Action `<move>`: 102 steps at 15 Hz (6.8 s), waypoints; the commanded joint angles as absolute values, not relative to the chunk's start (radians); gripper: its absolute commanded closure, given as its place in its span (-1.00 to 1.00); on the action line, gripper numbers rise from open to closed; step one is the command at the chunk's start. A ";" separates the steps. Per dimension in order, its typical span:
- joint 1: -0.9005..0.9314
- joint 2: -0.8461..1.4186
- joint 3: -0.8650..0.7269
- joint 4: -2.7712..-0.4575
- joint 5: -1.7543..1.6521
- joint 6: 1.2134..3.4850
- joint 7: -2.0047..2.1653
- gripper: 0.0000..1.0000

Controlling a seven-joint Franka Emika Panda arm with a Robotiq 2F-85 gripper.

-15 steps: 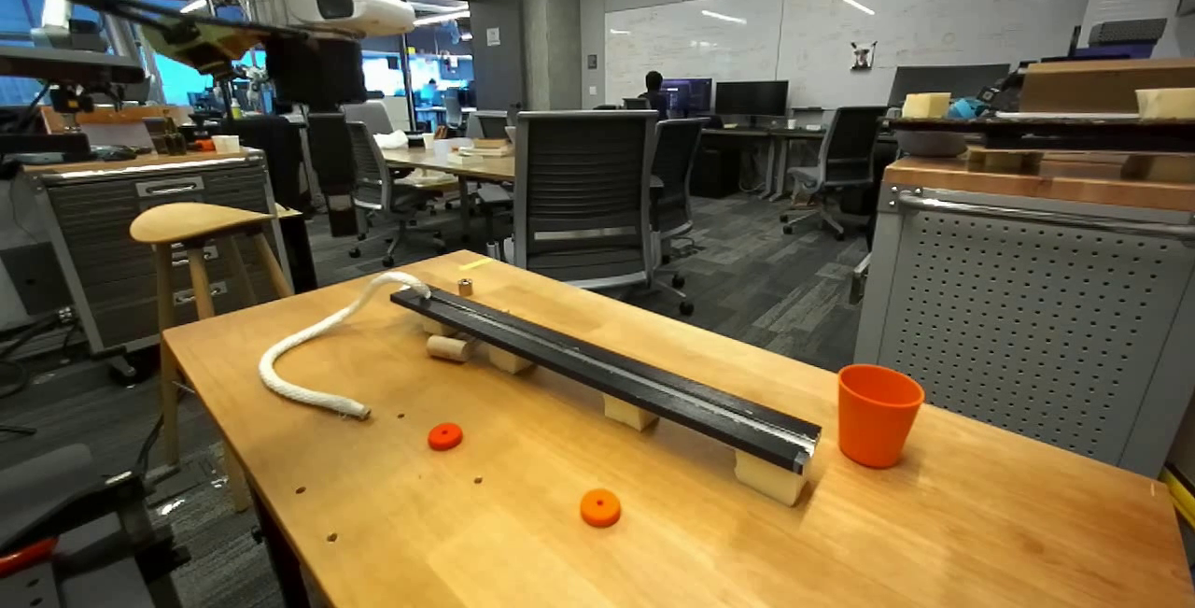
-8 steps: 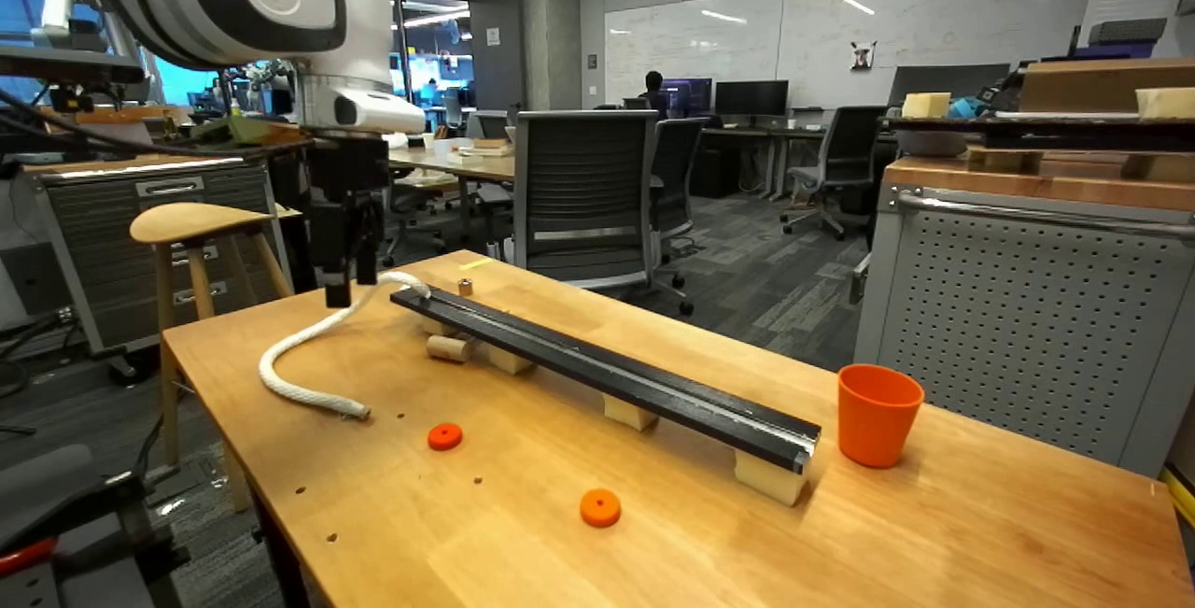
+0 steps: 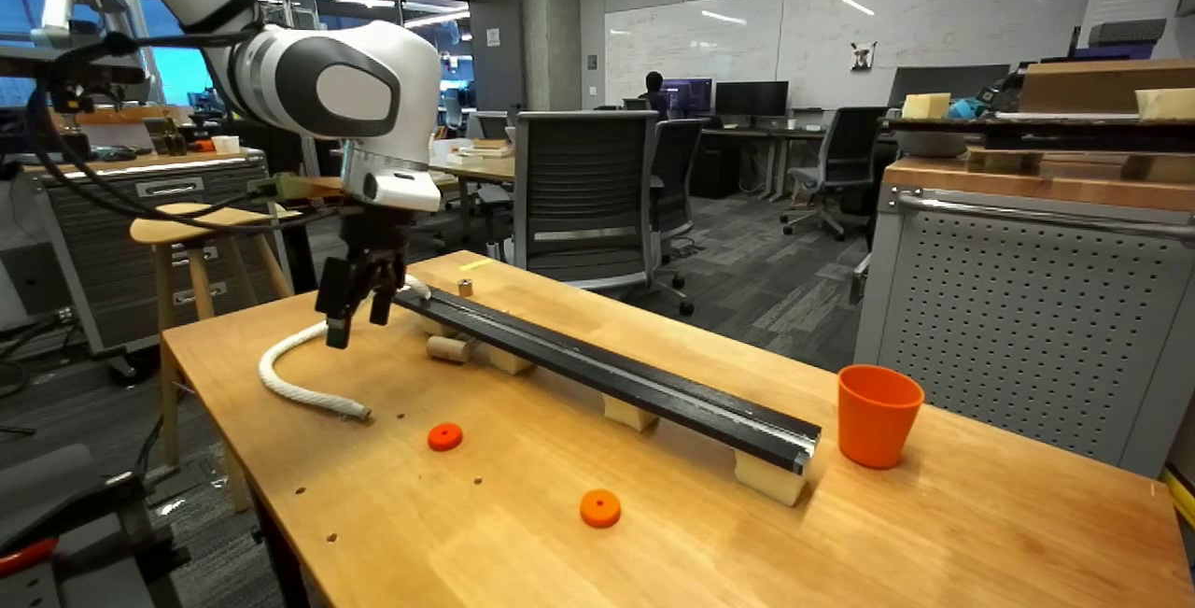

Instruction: Put the white rope on the board

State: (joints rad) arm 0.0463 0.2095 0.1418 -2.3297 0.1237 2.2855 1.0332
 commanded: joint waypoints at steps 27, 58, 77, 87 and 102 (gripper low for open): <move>0.169 0.402 0.069 -2.316 0.267 2.435 1.205 -1.00; 0.153 0.266 -0.015 -2.356 0.234 2.505 1.171 0.93; -0.080 0.096 -0.153 -2.179 0.051 2.338 1.145 0.93; -0.152 0.129 -0.234 -2.026 -0.118 2.245 1.229 0.93; -0.086 0.465 -0.234 -1.764 -0.112 2.235 1.224 0.93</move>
